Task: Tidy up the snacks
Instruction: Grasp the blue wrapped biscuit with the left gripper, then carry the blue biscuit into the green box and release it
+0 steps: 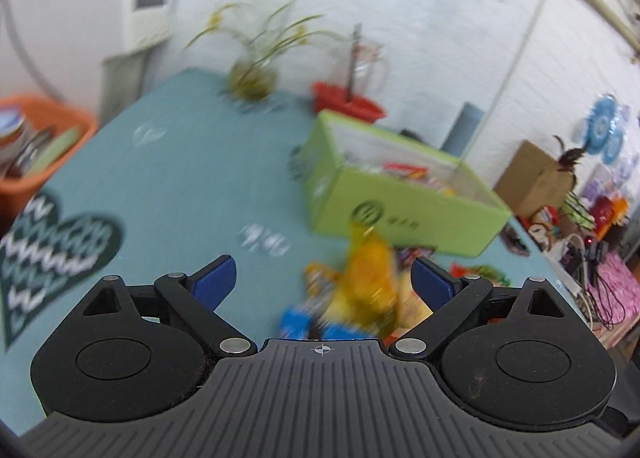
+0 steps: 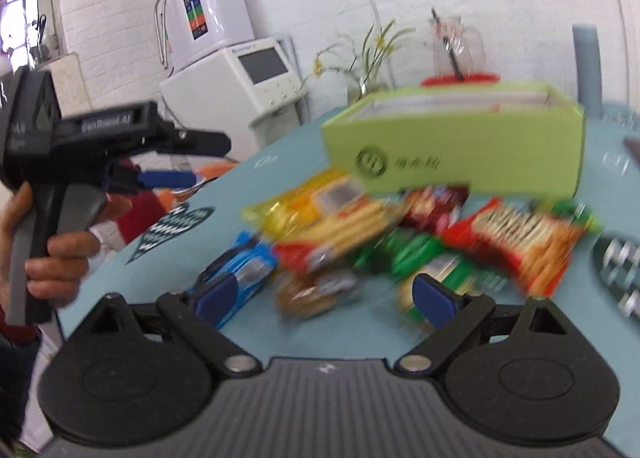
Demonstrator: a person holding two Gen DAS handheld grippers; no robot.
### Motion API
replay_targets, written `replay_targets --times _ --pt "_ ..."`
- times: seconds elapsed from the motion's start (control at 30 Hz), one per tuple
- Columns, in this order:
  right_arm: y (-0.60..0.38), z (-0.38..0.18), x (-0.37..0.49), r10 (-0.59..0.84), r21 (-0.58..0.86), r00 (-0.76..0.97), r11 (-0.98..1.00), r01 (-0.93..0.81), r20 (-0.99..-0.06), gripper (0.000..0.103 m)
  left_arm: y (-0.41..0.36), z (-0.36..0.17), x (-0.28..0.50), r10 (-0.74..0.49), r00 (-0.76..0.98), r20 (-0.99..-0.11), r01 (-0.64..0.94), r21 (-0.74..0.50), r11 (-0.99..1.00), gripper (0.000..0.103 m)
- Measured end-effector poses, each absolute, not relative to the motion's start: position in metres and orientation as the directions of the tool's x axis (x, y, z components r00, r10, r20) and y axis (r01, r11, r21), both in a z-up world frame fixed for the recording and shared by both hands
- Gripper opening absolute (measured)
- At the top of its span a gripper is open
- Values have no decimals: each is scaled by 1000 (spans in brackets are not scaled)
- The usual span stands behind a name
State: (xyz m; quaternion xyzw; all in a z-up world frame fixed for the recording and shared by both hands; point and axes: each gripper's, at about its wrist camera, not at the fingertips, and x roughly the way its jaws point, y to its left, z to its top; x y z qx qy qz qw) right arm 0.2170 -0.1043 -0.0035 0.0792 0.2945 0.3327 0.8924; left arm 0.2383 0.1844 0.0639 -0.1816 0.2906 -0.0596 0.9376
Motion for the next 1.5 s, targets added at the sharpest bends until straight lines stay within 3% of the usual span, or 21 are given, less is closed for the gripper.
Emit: replay_targets --times 0.17,0.27,0.33,0.47,0.53,0.6,0.9,1.0,1.13,1.27,1.4,1.43,1.5 --pt "-54 -2 211 719 348 491 679 -646 -492 94 208 35 232 -246 770 -589 -35 -424 905 76" --pt "-26 -3 214 732 321 453 650 -689 -509 94 208 25 239 -291 723 -627 -3 -423 906 62" --pt "-9 -6 221 717 284 441 649 -706 -540 93 205 19 246 -331 680 -654 34 -423 905 47" --pt "15 -11 233 662 173 458 660 -731 -593 93 198 18 248 -372 642 -670 118 -393 912 43" --pt "21 -12 236 661 154 451 648 -746 -600 94 193 18 248 -400 623 -672 156 -395 905 26" --pt "20 -11 232 676 152 427 620 -770 -600 94 185 17 244 -428 605 -671 187 -403 896 21" --pt "-47 -6 185 621 100 491 676 -730 -611 94 113 15 196 -467 587 -661 234 -413 880 22" --pt "-74 -11 176 609 134 506 709 -692 -610 93 90 16 186 -468 588 -659 250 -402 881 24" --pt "-97 -9 169 596 158 559 753 -639 -576 93 86 24 183 -409 624 -666 208 -363 908 37" --pt "-99 -8 170 615 213 589 764 -609 -525 93 92 28 185 -398 626 -670 186 -367 911 39" --pt "-88 -17 177 595 195 598 777 -598 -537 92 88 26 196 -396 614 -683 192 -357 914 39" --pt "-87 -20 178 590 191 595 779 -597 -546 91 87 24 198 -401 608 -685 200 -356 913 37" --pt "-84 -21 175 581 150 609 778 -610 -541 69 84 20 198 -413 602 -684 217 -357 908 33"
